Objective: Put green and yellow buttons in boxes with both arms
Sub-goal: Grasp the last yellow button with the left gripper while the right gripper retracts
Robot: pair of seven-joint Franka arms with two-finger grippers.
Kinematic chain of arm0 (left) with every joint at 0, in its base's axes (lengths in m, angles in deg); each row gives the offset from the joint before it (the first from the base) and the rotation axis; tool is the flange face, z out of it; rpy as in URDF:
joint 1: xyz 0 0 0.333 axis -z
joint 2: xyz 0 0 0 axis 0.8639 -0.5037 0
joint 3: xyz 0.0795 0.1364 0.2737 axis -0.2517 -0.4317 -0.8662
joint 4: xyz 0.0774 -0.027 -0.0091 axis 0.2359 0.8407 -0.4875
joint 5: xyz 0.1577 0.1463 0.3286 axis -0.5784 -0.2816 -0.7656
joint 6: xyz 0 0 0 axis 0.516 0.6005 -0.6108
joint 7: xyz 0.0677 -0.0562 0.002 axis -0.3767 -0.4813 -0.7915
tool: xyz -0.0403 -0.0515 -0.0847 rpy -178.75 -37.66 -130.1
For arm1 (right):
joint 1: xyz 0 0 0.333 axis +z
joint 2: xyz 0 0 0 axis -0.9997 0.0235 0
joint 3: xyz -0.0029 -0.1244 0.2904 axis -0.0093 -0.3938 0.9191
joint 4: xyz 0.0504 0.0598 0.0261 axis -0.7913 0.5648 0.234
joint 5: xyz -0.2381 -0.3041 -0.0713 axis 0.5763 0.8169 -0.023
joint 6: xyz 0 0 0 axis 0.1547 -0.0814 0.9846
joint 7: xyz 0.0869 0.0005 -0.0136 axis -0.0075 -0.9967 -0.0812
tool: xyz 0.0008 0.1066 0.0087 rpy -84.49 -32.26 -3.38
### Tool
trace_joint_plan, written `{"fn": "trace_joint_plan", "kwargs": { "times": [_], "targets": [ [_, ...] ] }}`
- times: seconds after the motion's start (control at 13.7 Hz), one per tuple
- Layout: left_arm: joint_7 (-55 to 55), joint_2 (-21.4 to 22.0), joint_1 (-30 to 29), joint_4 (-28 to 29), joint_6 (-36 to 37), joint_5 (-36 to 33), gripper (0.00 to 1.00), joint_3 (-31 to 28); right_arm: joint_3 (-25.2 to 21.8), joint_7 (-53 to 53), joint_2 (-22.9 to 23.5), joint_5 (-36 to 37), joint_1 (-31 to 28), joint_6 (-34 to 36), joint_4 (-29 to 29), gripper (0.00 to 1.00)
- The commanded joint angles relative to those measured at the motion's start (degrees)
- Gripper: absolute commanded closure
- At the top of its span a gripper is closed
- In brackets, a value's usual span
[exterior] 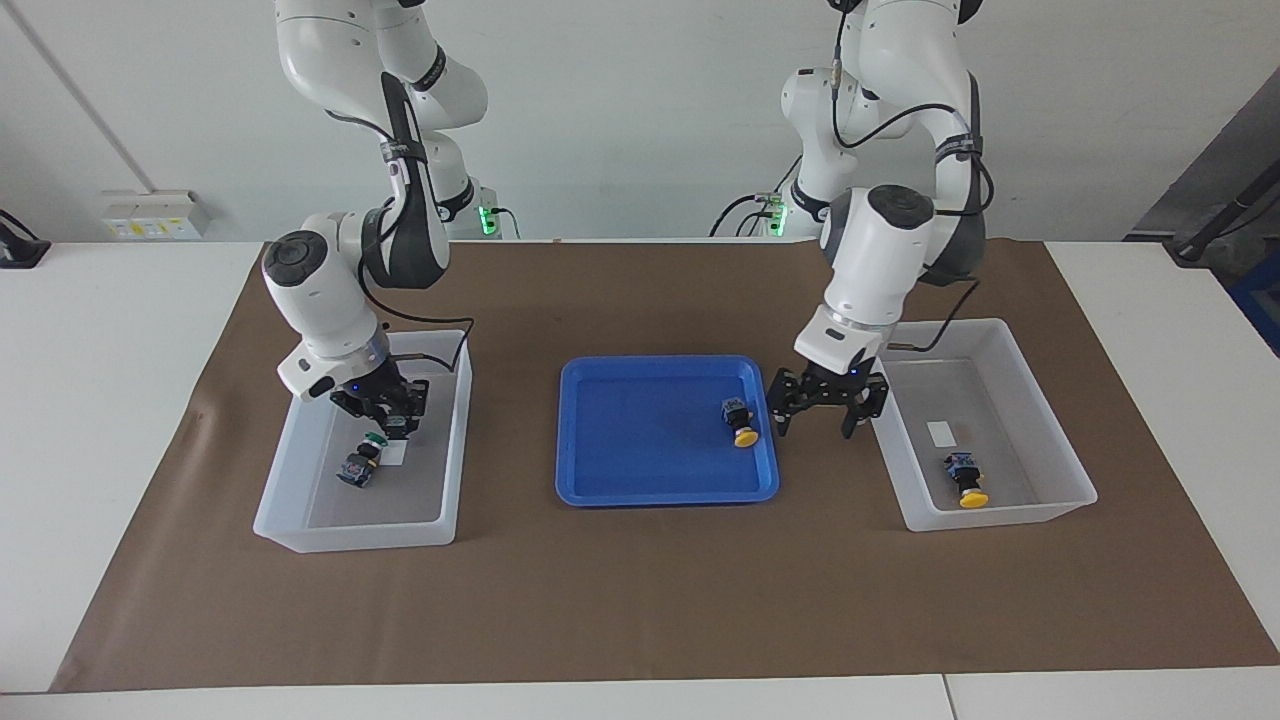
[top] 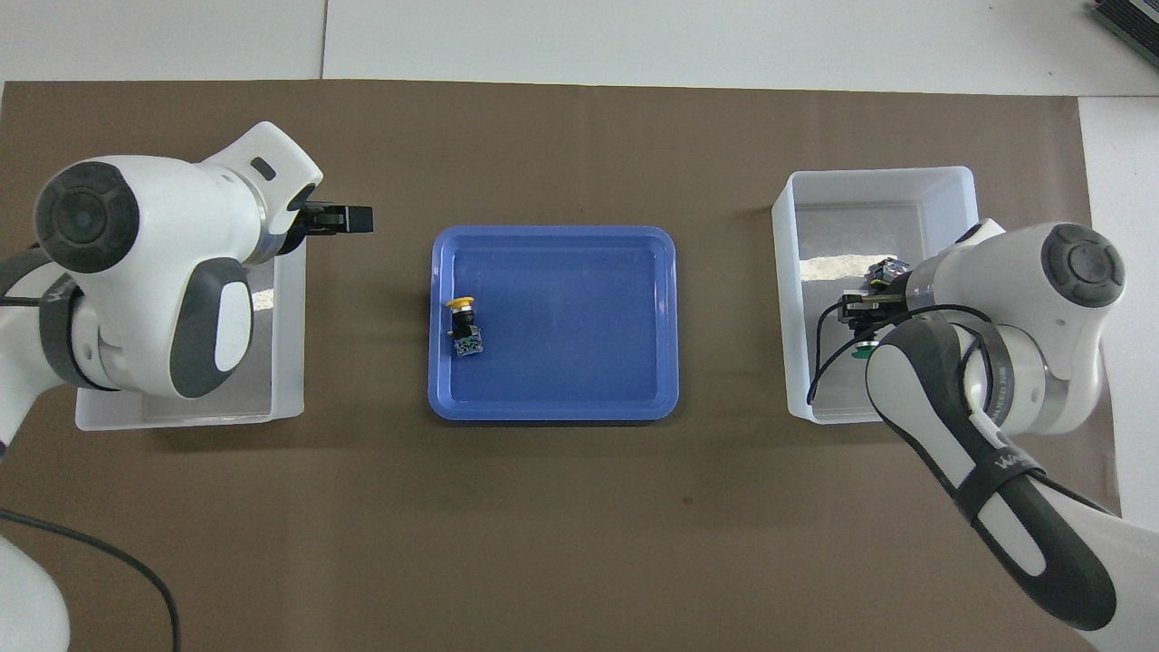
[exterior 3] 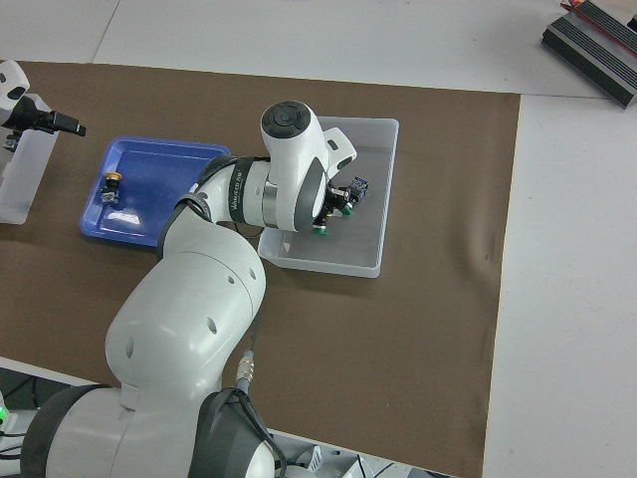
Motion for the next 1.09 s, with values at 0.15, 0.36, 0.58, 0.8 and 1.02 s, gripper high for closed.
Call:
{"fn": "trace_joint_plan", "kwargs": {
  "times": [0.15, 0.36, 0.58, 0.8, 1.02],
  "targets": [
    [-9.0, -3.9, 6.3, 3.5, -3.4, -0.7, 0.0, -1.2, 0.8, -1.1, -1.5, -0.9, -0.2, 0.4, -1.6, 0.0],
    [-13.1, -3.2, 8.5, 7.5, -3.4, -0.7, 0.0, -1.1, 0.6, -2.8, -3.9, 0.4, -0.7, 5.6, -5.9, 0.0],
    [-13.1, -2.4, 8.5, 9.8, -3.4, -0.7, 0.0, -1.1, 0.5, -2.8, -5.8, 2.5, -1.0, 14.0, -11.6, 0.0],
    [-14.3, -2.4, 9.5, 10.7, -3.5, -0.8, 0.0, -1.0, 0.6, -2.7, -8.4, 6.6, -1.1, 22.5, -16.9, 0.0],
    [-15.0, -2.3, 10.0, 11.4, -3.3, -0.8, 0.79, -1.1, 0.4, -2.8, -9.8, 6.6, -1.6, 32.0, -22.4, 0.0]
  ]
}}
